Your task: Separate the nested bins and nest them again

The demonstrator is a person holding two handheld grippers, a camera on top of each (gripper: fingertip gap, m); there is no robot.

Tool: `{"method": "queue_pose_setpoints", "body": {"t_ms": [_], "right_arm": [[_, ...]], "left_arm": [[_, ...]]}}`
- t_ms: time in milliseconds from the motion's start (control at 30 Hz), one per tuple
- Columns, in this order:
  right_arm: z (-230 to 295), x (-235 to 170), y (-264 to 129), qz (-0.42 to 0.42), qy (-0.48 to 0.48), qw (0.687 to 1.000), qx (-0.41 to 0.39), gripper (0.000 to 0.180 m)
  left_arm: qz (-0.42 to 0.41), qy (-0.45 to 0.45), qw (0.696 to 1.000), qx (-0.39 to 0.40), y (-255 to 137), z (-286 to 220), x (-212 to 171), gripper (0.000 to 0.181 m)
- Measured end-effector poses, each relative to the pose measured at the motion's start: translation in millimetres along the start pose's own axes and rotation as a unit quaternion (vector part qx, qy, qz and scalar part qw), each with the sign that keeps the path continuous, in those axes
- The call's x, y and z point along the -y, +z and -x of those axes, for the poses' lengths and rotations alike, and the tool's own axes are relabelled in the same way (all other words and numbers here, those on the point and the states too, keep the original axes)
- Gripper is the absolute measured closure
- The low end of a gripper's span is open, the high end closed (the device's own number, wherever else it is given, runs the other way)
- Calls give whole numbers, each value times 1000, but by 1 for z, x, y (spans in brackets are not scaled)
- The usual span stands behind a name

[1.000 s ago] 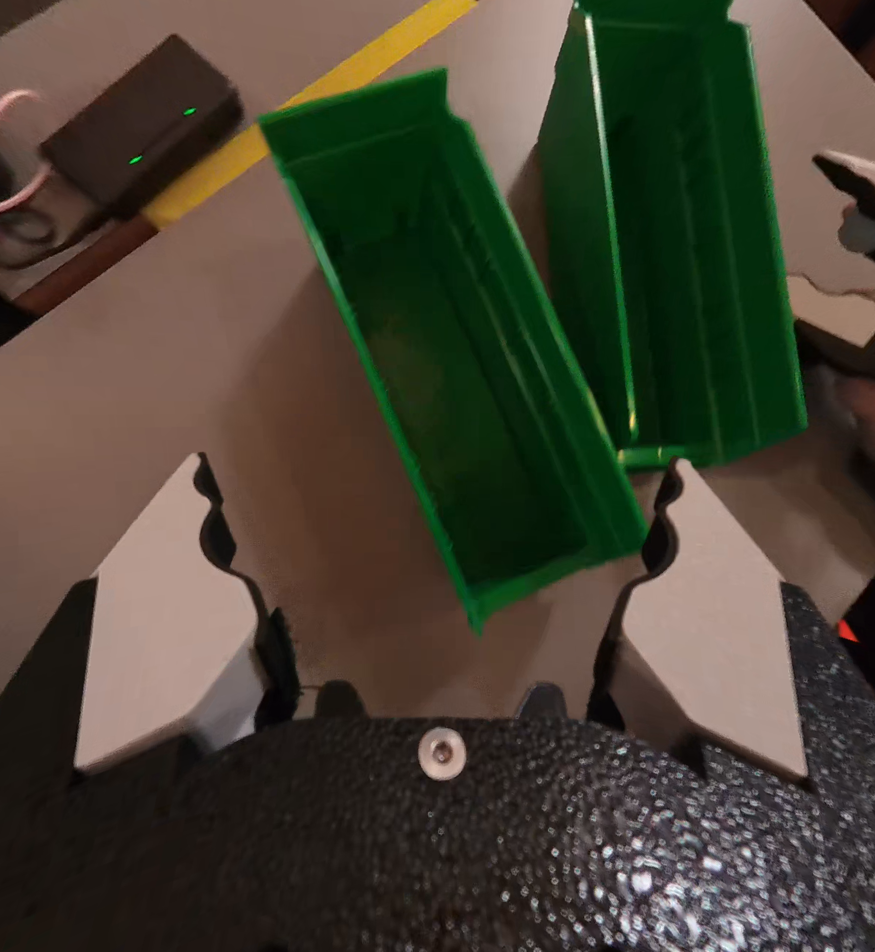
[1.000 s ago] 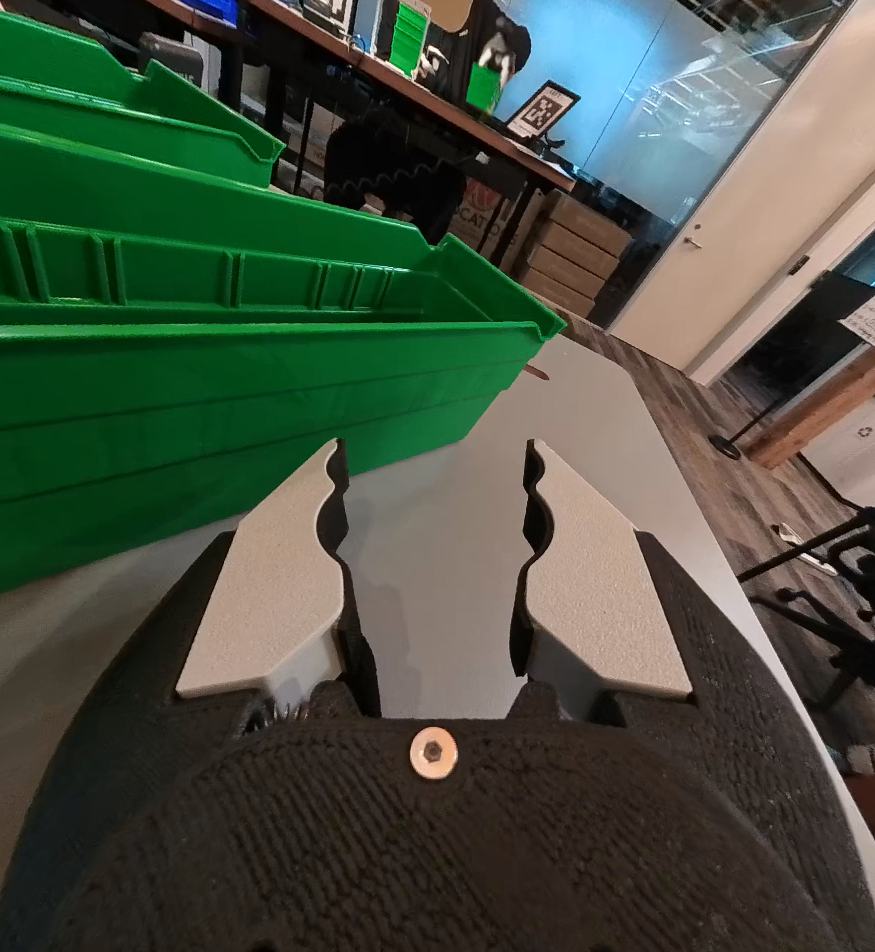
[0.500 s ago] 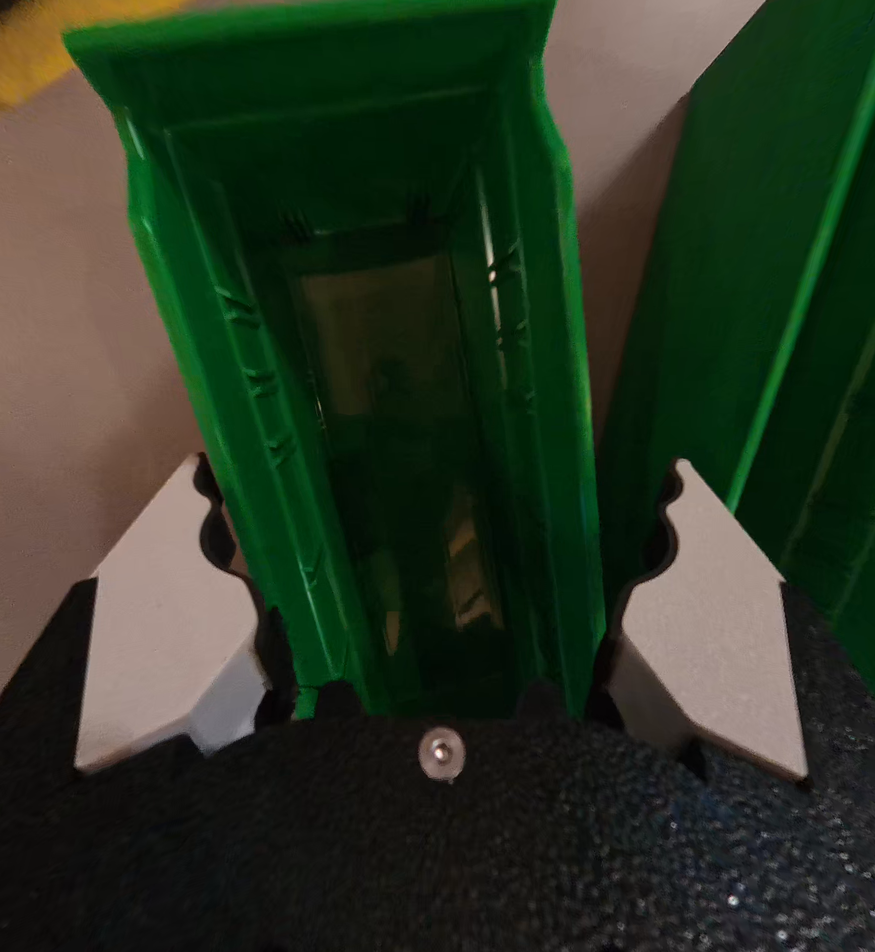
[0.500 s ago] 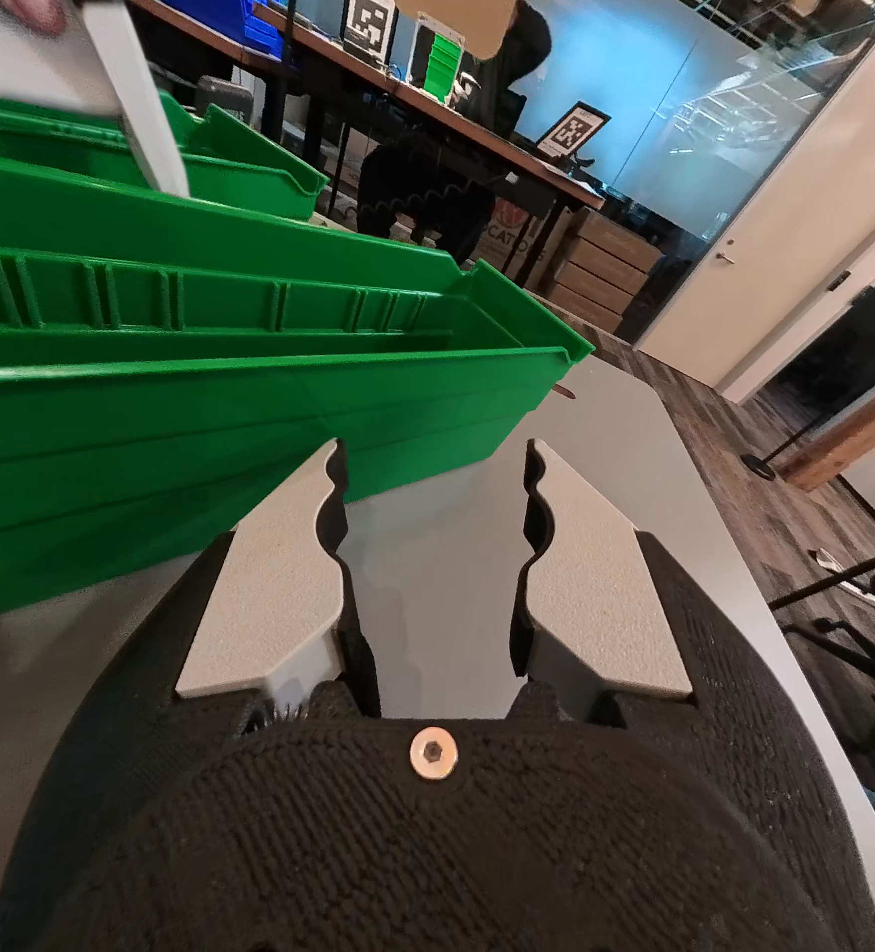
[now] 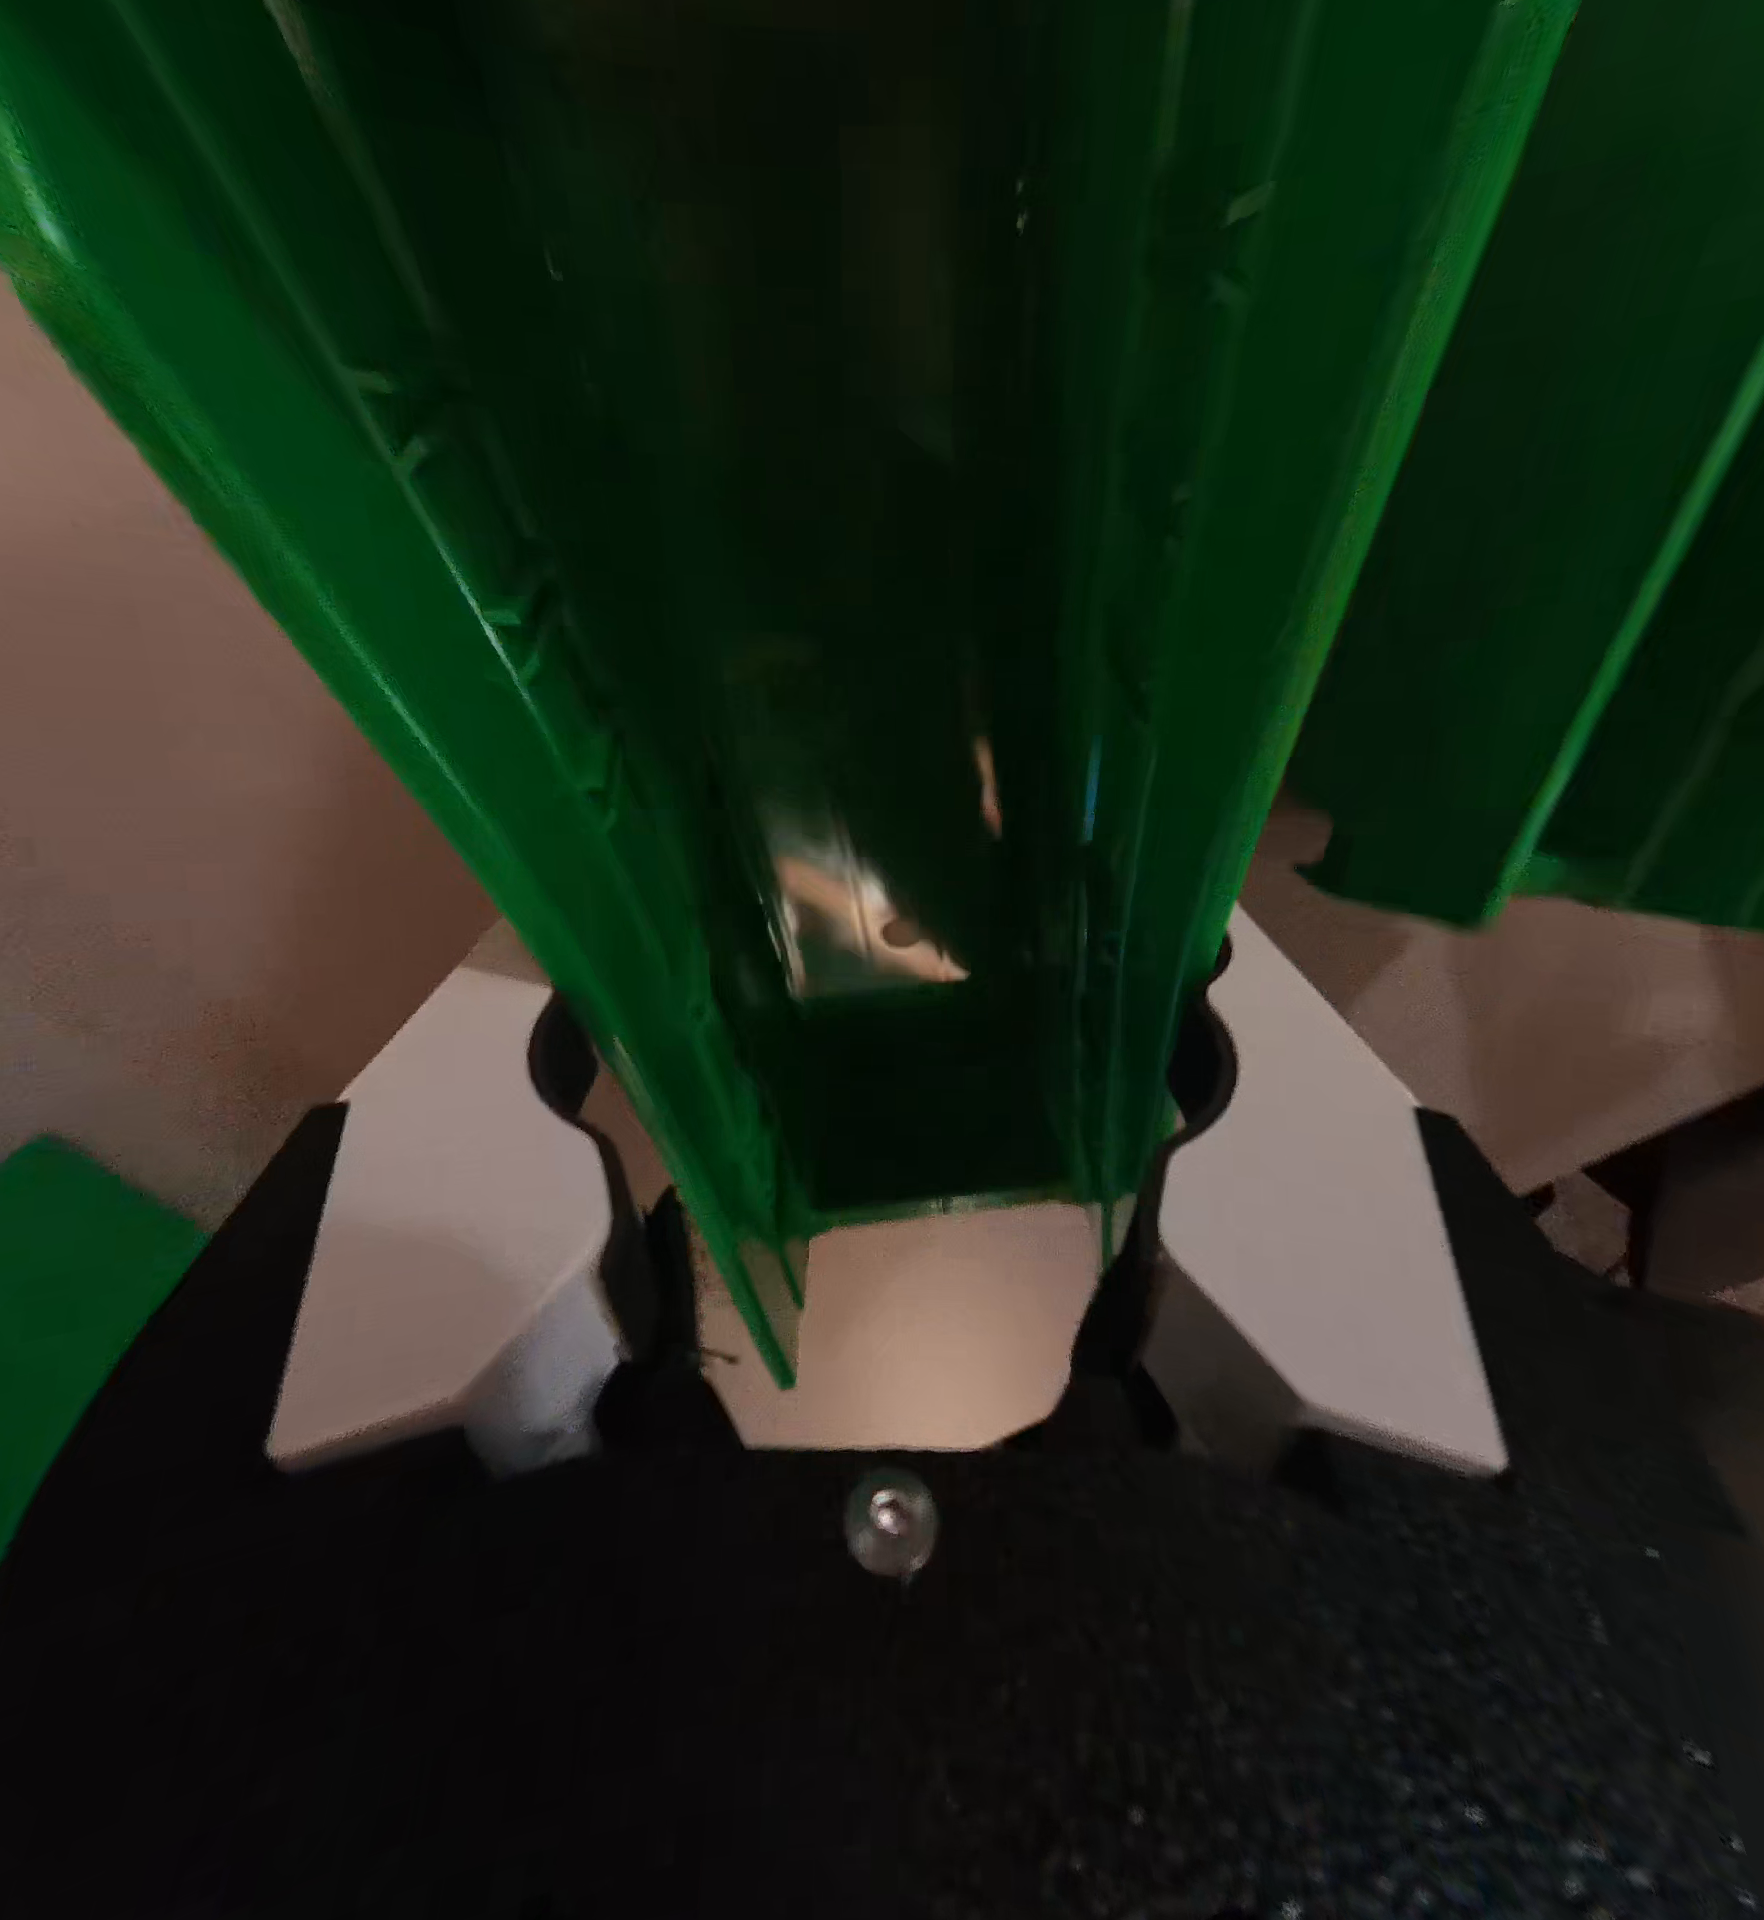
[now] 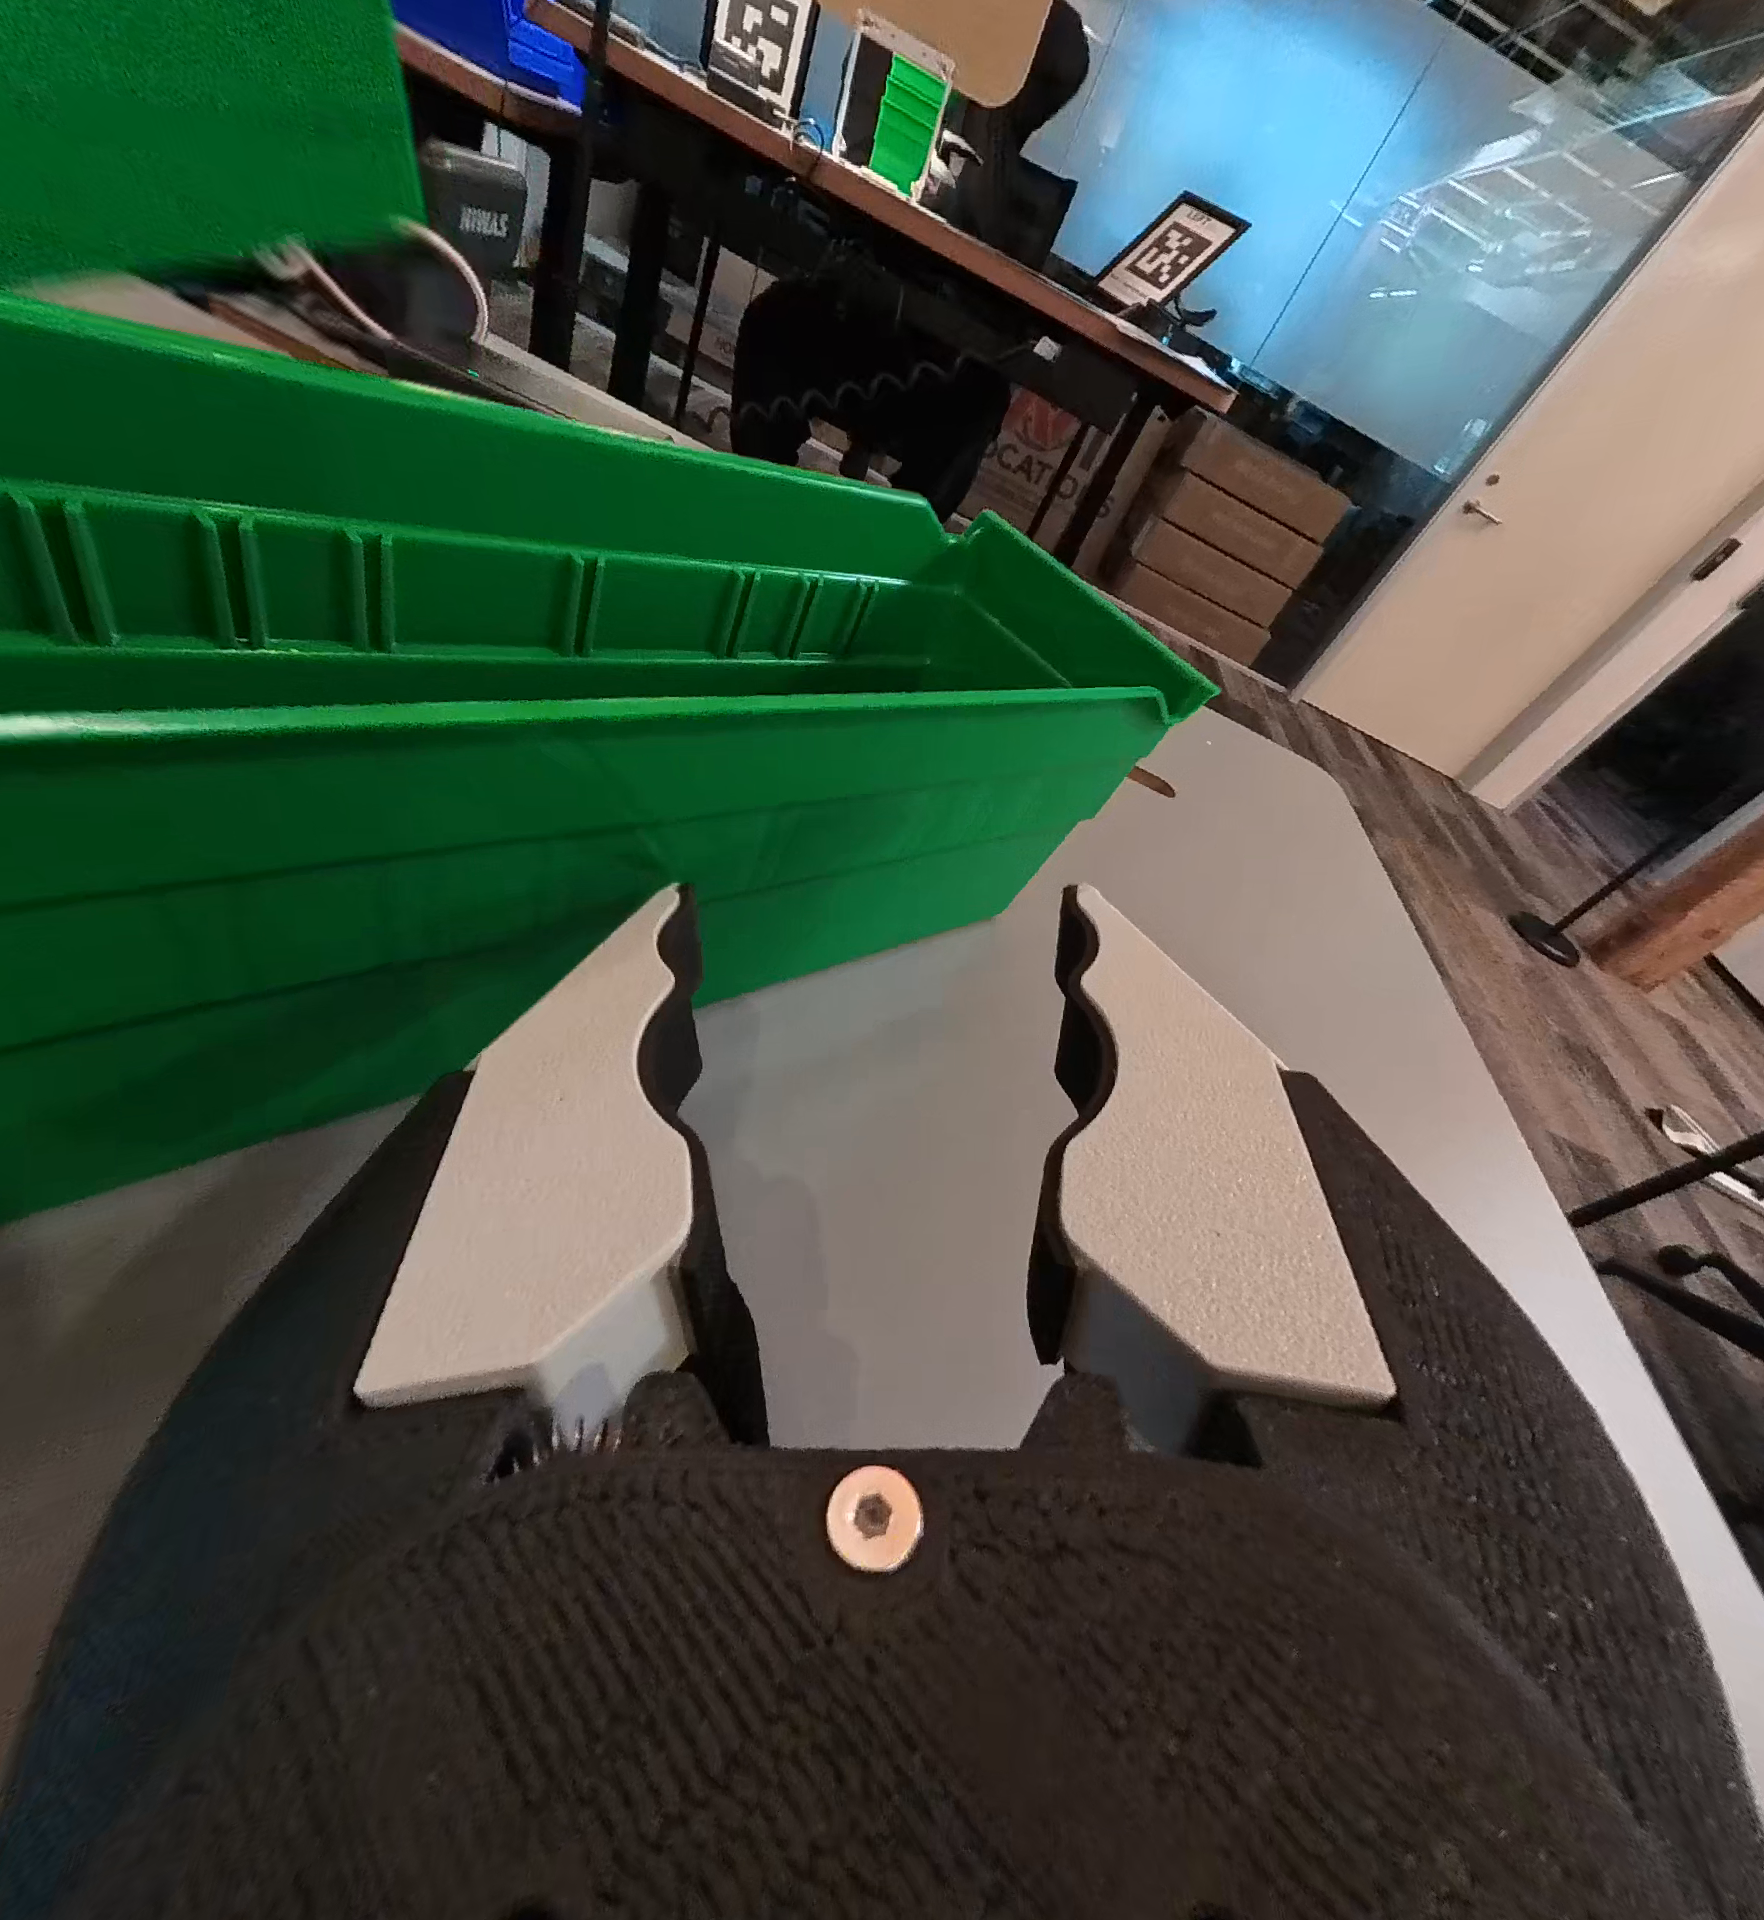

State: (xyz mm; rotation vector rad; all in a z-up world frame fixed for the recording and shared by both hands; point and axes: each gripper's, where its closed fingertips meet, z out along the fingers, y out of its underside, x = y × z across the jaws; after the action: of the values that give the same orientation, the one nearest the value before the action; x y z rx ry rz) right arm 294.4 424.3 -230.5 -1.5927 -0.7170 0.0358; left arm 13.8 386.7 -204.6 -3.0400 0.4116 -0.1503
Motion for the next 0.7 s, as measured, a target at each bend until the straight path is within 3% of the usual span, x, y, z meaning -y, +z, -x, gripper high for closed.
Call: {"method": "queue_pose_setpoints", "body": {"t_ms": [233,400,533,700], "right_arm": [[-3,-5,2,9,5,1000,-4,111],[-6,-8,3,17,1,1000,-10,111],[-12,-10,3,21,3,1000,-20,111],[-20,-13,2,25,10,999,-37,111]], "left_arm": [[-34,-87,994,57,-125,92,-77,70],[-9,-169,981,99,-179,154,-165,68],[32,-209,972,99,-191,182,-225,69],[74,-227,969,67,-161,204,-266,70]]}}
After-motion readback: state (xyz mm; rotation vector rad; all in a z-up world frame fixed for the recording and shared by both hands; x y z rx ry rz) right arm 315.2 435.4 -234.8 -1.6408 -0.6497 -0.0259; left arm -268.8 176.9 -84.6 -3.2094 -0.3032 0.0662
